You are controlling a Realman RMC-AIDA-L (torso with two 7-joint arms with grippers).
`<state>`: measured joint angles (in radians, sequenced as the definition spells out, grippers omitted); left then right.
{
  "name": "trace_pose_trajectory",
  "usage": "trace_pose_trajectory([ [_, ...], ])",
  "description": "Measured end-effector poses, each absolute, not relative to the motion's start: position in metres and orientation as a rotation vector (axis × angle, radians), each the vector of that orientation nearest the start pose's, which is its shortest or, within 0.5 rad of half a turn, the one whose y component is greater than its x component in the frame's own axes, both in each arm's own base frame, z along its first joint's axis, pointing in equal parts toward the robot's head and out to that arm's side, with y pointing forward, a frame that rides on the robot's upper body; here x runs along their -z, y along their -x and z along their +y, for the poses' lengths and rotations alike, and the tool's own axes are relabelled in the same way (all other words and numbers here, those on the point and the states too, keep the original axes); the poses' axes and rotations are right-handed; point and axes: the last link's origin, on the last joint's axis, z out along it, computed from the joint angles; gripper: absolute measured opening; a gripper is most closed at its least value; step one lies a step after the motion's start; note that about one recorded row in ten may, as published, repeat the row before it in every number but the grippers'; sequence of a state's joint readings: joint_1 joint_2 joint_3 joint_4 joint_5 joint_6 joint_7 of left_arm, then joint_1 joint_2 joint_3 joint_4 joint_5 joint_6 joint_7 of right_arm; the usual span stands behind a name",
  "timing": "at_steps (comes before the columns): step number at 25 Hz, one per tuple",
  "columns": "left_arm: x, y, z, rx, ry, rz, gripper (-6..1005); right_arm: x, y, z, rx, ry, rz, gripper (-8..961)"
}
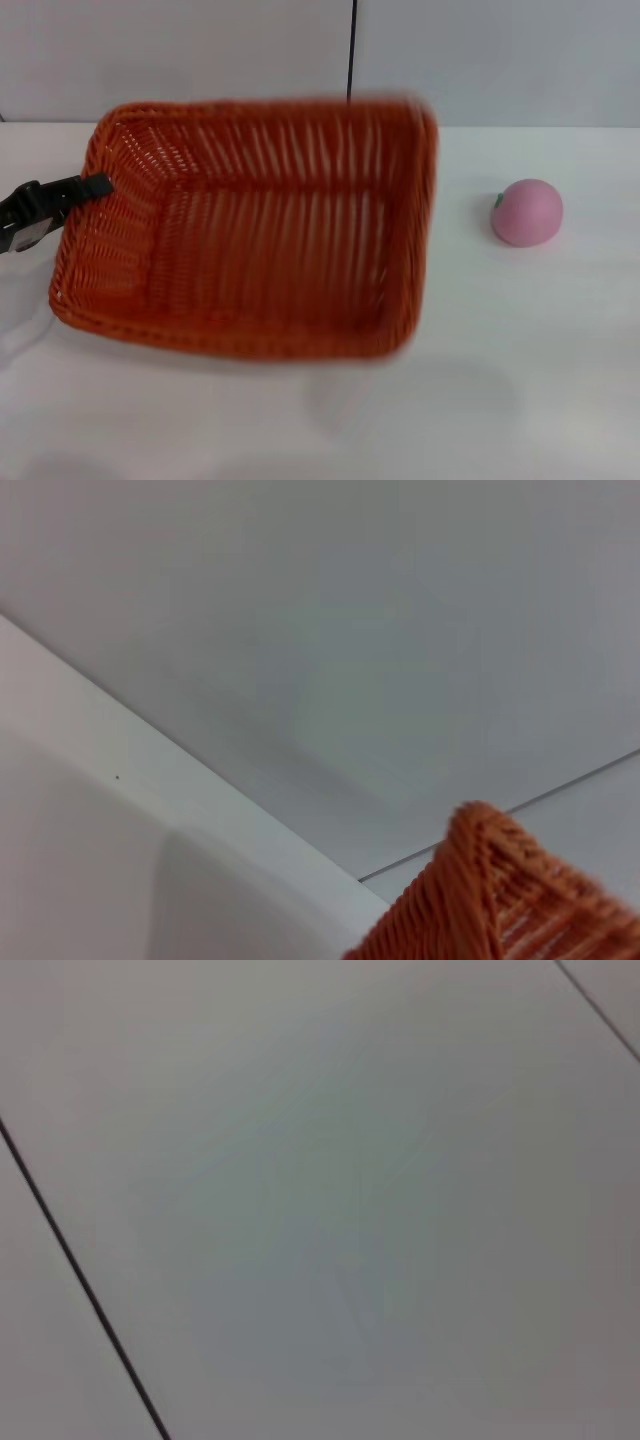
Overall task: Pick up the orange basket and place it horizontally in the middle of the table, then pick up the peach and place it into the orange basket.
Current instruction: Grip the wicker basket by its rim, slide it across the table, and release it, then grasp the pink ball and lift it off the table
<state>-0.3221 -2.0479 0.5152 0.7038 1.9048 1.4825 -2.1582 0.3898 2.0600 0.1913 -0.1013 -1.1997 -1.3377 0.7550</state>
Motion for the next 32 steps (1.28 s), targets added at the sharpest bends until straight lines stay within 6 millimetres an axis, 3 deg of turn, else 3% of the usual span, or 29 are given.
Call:
trace_pose_trajectory([
  [4, -0.055, 0.344, 0.292, 1.012, 1.915, -1.769, 378, -0.096, -0.401, 0.288, -1.071, 0.958, 0.792, 603],
  [17, -0.06, 0.347, 0.29, 1.011, 1.911, -1.75, 590, -0.098, -0.4, 0.289, -1.074, 0.984, 0.782, 593],
  [18, -0.074, 0.349, 0.293, 1.051, 1.904, -1.627, 617, -0.099, -0.397, 0.291, -1.068, 1.027, 0.769, 592],
  [19, -0.074, 0.349, 0.293, 1.051, 1.904, -1.627, 643, -0.099, -0.397, 0.291, -1.068, 1.027, 0.769, 592],
  [23, -0.088, 0.342, 0.301, 1.105, 1.929, -1.269, 667, -0.098, -0.391, 0.295, -1.076, 1.123, 0.756, 588],
  [32, -0.08, 0.335, 0.298, 1.218, 1.819, -0.802, 658, -0.093, -0.378, 0.297, -1.091, 1.252, 0.714, 581],
])
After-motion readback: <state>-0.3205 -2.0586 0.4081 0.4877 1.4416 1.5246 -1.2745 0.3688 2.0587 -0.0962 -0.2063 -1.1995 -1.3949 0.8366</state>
